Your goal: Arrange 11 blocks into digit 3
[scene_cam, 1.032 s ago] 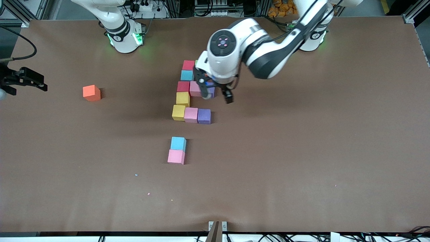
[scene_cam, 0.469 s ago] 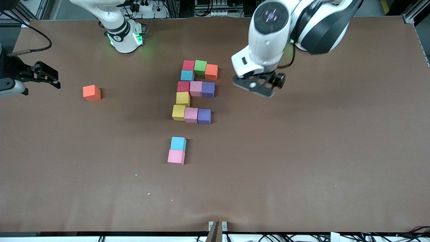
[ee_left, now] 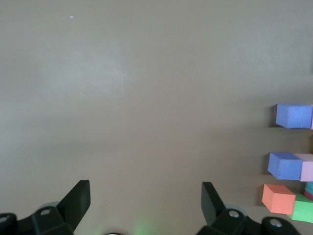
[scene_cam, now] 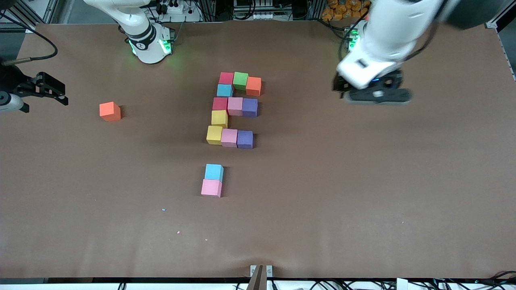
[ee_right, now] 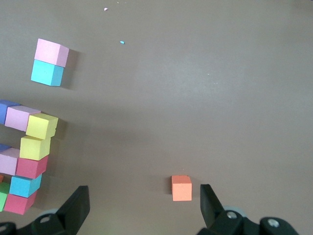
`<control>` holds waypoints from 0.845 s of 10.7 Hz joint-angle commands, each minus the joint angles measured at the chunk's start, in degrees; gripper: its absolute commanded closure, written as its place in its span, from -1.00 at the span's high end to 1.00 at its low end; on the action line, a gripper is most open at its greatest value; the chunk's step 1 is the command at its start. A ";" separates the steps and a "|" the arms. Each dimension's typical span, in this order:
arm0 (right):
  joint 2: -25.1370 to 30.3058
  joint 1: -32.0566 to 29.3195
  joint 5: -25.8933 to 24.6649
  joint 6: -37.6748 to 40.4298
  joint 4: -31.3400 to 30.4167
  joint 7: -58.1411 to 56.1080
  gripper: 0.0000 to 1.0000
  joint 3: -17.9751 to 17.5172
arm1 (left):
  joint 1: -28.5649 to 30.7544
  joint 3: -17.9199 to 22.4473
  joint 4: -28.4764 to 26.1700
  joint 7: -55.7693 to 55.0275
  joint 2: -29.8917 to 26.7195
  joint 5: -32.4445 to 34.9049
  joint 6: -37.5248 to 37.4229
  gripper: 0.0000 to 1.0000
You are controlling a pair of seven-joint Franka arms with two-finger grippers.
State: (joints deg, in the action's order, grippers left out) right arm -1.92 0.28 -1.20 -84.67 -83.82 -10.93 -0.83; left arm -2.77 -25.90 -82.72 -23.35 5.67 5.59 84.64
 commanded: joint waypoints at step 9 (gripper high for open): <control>1.04 -0.89 -1.09 -0.85 -0.47 0.21 1.00 -0.14 | -0.22 23.18 -5.61 23.70 -6.29 -13.15 0.00 1.00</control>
State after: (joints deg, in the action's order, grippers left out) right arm -1.79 -0.21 -1.33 -85.43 -83.81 -10.93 -0.74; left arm -2.39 -3.35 -86.34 -0.13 1.50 -6.22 84.18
